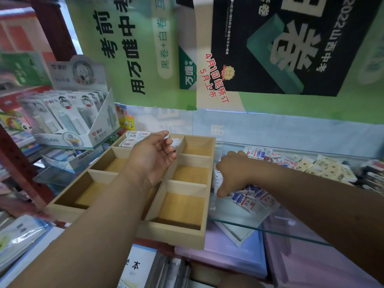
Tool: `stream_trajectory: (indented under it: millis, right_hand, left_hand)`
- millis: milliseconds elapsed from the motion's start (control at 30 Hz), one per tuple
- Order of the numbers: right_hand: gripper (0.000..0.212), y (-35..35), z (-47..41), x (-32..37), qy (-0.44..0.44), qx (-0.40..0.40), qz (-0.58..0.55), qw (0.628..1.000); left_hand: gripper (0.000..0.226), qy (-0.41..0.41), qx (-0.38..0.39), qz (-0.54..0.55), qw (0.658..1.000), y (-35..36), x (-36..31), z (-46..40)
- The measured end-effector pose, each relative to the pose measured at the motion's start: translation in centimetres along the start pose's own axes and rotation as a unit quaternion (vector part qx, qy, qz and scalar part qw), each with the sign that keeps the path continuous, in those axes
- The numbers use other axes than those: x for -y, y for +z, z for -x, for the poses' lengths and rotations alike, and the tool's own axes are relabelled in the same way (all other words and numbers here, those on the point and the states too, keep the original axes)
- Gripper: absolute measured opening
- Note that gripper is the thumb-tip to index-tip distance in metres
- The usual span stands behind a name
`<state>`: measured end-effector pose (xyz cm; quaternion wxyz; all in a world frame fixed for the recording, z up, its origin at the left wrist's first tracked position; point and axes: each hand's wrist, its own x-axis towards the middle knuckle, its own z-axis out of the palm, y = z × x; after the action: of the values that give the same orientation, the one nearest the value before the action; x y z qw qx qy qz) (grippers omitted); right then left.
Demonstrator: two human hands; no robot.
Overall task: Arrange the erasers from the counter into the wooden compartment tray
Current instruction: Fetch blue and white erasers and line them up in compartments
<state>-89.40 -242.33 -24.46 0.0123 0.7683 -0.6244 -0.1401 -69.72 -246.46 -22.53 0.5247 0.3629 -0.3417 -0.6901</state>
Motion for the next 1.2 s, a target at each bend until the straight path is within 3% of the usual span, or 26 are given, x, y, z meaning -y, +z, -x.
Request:
stream_trajectory:
  millis: [300, 433, 567, 867, 967, 1100, 1200]
  right_hand:
    - [0.039, 0.1, 0.6, -1.1, -0.035, -0.017, -0.07, 0.997]
    - [0.035, 0.2, 0.9, -1.0, -0.046, 0.011, -0.016, 0.999]
    - [0.035, 0.5, 0.5, -0.2, -0.037, -0.012, -0.007, 0.999]
    - [0.035, 0.0, 0.3, -2.4, -0.011, -0.055, -0.181, 0.982]
    - [0.02, -1.3, 0.8, -3.0, 0.005, -0.055, -0.303, 0.951]
    - [0.022, -4.2, 1.6, -3.1, 0.031, -0.065, -0.448, 0.891]
    - [0.018, -6.9, 1.4, -2.2, 0.023, -0.085, -0.526, 0.846]
  left_hand:
    - [0.015, -0.002, -0.012, 0.007, 1.0, -0.3, 0.4, -0.3]
    - [0.014, -0.011, -0.019, 0.009, 1.0, -0.5, 0.6, -0.7]
    - [0.014, -0.014, -0.018, 0.01, 1.0, 0.0, 0.8, -0.7]
    - [0.013, -0.024, -0.021, 0.032, 0.999, 0.0, 0.7, -0.5]
    - [0.013, -0.033, -0.018, 0.048, 0.998, 0.5, 0.8, -0.2]
    - [0.011, -0.053, 0.002, 0.082, 0.995, 2.0, 0.7, 0.3]
    - [0.022, -0.105, 0.036, 0.101, 0.989, 3.8, 0.9, 0.9]
